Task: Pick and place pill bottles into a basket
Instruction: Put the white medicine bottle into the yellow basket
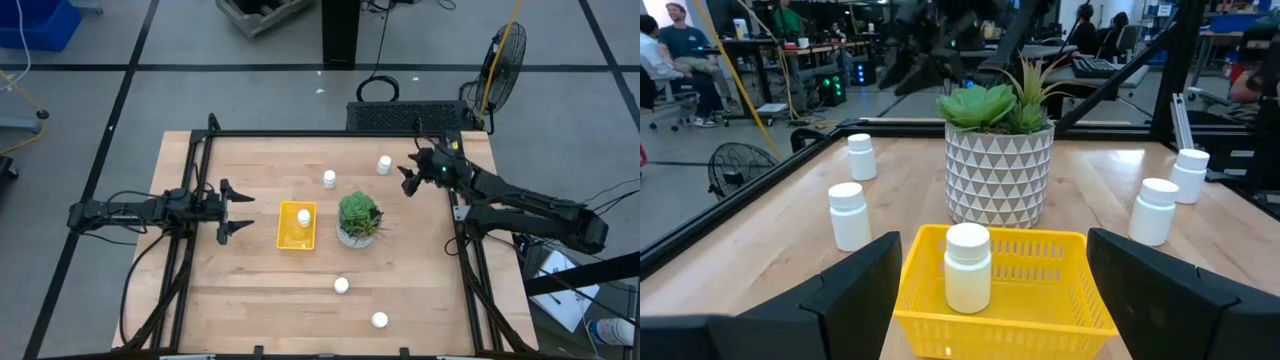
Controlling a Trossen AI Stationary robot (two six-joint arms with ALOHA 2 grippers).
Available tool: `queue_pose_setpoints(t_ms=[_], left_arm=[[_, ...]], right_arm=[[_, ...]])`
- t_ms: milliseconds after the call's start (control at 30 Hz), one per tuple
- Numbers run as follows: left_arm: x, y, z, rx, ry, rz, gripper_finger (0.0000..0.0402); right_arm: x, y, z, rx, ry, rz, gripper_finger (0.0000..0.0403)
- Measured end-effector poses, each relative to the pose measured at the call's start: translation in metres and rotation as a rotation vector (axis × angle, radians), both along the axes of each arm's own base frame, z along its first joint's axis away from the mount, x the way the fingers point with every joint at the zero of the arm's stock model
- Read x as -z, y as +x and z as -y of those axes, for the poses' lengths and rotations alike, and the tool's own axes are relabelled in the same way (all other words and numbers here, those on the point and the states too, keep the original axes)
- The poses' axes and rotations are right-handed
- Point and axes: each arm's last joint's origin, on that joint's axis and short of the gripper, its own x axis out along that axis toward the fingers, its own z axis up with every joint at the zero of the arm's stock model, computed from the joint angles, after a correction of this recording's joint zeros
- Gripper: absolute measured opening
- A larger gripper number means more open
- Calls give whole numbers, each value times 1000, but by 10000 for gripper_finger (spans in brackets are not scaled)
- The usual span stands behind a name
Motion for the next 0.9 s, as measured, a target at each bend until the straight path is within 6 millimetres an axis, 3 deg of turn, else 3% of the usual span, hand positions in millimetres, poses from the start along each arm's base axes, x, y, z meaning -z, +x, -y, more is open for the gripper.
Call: queue_pose_setpoints(t_ms=[400, 567, 900], left_arm=[[0, 0, 0, 0, -3, 2, 324], [0, 0, 0, -1, -3, 2, 324], [0, 0, 0, -1, -6, 2, 324]], right_arm=[[61, -12, -10, -18, 57, 140, 231], [67, -14, -11, -36, -3, 194, 238], [78, -14, -7, -37, -14, 106, 276]])
